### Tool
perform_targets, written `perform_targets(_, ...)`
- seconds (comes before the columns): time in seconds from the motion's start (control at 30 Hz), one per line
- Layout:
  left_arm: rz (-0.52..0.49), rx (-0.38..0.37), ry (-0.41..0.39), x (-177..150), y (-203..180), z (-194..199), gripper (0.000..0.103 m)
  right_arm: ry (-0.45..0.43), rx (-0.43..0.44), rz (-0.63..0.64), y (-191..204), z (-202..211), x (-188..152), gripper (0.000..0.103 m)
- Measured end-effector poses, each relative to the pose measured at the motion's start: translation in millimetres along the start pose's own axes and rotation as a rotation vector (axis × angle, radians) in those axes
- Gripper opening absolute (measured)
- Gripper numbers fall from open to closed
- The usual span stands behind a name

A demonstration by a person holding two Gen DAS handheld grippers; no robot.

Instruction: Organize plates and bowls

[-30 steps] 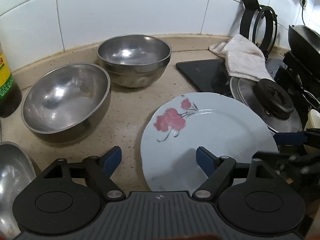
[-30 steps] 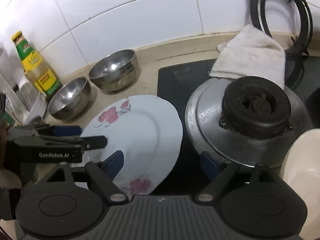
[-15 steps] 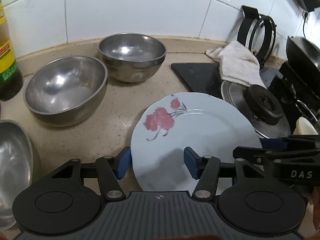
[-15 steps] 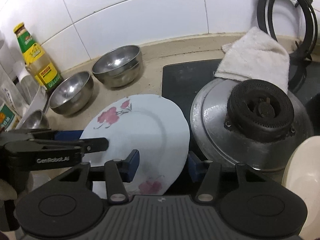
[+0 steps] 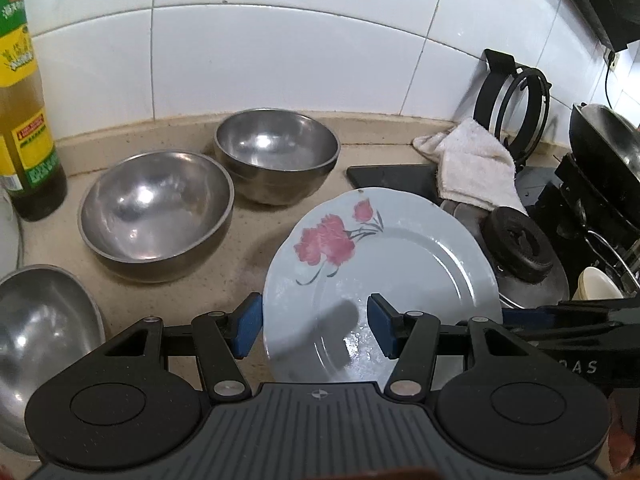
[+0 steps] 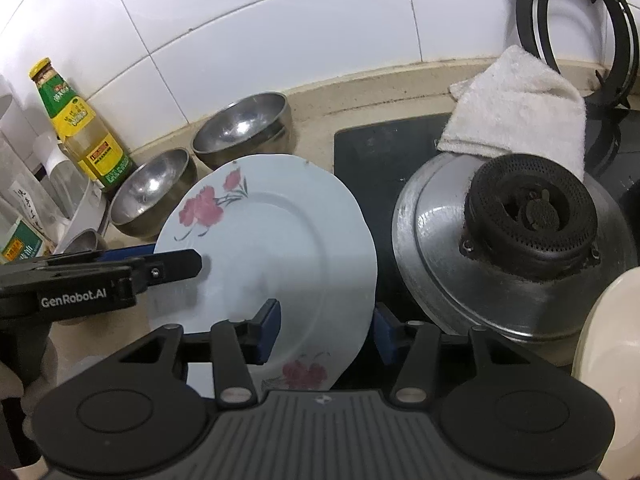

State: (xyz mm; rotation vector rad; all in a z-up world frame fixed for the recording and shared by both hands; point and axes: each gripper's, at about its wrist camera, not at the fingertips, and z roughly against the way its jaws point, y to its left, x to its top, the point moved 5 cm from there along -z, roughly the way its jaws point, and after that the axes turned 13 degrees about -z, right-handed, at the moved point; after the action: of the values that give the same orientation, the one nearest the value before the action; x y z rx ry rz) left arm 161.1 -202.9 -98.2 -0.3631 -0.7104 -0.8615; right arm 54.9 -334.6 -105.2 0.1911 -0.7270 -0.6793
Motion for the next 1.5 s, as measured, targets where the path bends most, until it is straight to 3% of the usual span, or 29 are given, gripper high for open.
perform_targets(0.77, 0.050, 0.032, -0.059, 5, 11, 32, 0.063, -0.047, 0.074, 0.006, 21, 18, 21, 0.046)
perform_targets(1.5, 0.112, 0.145, -0.098, -15, 22, 93, 0.064, -0.014, 0.195, 0.072, 58, 37, 10, 0.046)
